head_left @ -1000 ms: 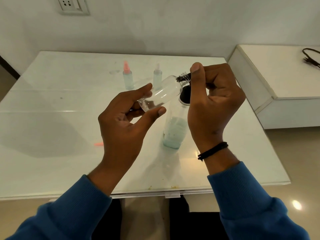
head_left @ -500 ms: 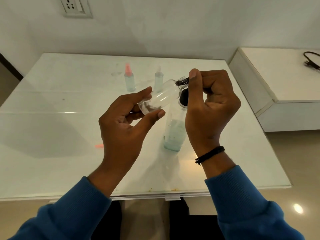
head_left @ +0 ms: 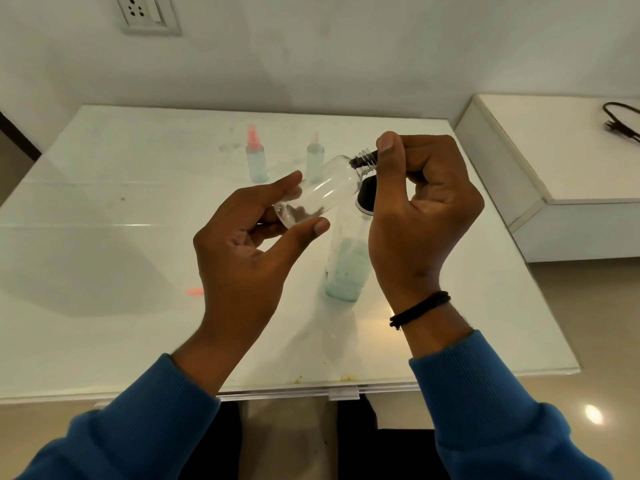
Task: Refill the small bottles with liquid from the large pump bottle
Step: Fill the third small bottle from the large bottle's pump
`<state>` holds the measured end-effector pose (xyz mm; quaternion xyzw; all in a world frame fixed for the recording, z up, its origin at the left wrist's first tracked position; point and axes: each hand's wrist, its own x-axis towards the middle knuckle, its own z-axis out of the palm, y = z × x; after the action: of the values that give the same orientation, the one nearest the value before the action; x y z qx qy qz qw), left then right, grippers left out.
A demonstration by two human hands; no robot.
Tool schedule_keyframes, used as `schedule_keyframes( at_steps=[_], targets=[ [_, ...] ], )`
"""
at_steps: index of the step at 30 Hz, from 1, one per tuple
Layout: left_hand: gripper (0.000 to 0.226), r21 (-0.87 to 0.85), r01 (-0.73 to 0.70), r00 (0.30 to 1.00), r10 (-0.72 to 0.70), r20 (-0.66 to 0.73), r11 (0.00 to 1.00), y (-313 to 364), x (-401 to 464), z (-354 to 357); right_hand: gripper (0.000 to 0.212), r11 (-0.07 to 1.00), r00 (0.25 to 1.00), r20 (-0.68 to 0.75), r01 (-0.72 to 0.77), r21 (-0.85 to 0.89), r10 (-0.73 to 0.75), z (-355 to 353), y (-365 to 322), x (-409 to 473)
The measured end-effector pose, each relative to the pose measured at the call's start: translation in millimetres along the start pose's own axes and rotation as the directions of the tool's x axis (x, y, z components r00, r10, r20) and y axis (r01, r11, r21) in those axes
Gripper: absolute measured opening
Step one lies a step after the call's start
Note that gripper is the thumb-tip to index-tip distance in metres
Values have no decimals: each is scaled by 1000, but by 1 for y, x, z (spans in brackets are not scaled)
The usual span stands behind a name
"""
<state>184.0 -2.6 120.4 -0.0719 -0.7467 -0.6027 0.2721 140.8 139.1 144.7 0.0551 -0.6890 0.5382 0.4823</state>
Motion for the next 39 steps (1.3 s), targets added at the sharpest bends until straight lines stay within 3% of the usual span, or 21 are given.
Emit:
schedule_keyframes(
  at_steps=[39],
  targets=[
    [47,34,0,1000,0,-1,999,-2,-1,0,19,1000,1000,15,20,-3,-20,1,3,-2]
  ],
)
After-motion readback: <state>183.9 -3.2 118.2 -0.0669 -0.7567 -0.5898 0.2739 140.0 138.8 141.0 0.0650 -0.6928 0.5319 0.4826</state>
